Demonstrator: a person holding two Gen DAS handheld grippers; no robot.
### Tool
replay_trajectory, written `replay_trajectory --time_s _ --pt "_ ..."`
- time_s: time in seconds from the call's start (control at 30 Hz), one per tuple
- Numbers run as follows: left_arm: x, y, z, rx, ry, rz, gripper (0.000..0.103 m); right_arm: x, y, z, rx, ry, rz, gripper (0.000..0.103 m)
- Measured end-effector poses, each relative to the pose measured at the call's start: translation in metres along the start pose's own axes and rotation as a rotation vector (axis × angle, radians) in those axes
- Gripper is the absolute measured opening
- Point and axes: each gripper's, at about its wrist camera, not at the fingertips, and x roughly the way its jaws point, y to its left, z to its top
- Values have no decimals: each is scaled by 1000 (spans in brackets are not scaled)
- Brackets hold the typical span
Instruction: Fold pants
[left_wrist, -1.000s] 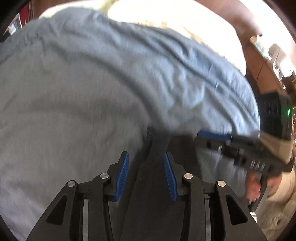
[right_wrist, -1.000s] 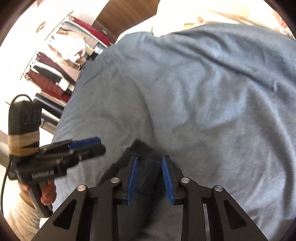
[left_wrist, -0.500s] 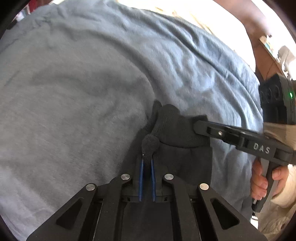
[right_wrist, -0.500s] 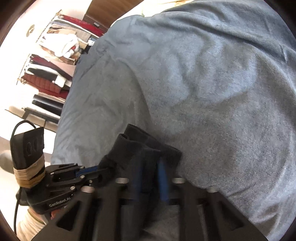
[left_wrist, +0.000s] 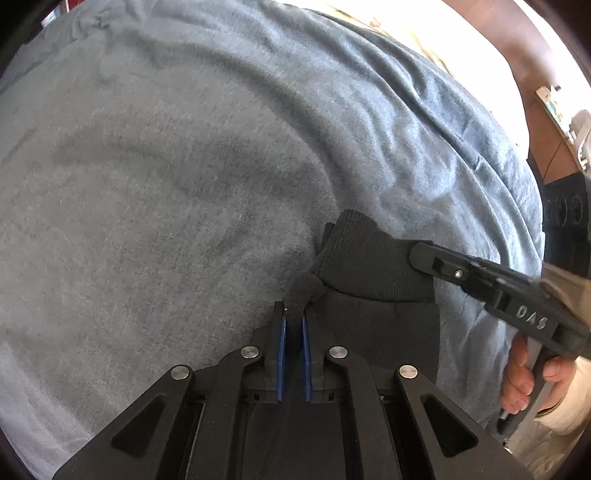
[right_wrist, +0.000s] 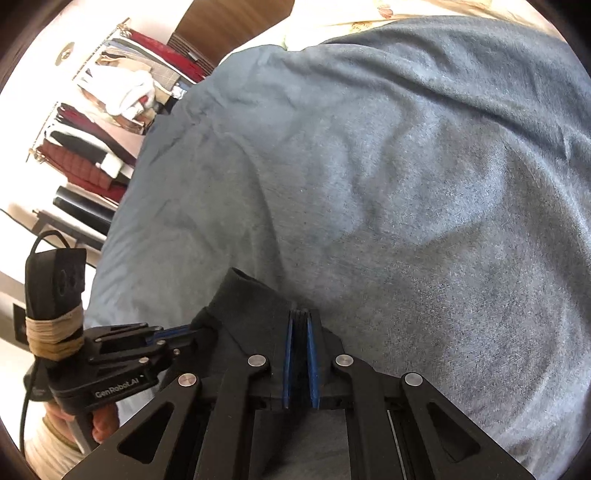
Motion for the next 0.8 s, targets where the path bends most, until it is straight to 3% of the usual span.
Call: replay_trajectory --time_s 0.07,0.17,0.2,0.23,0.3,0.47,0.6,0.8 --pt "-6 2 2 -17 -4 -1 16 3 2 0 -18 3 -19 8" --pt "-28 4 1 -30 -51 22 34 3 5 2 -20 9 -31 11" --pt "-41 5 -1 -33 -94 56 44 2 6 3 -20 9 -40 19" --pt "-50 7 -3 -34 -120 70 47 -3 9 5 -20 -3 -58 24" --pt "-72 10 -7 -42 -168 79 48 -18 16 7 -34 -61 -92 38" --pt "-115 15 -41 -44 -223 96 48 -45 42 6 -113 -101 -79 38" --pt "-120 21 -83 -67 -185 84 47 -52 69 -6 -186 -70 -2 38" --pt "-98 37 -139 -149 -101 75 45 -32 102 -35 -272 35 70 38"
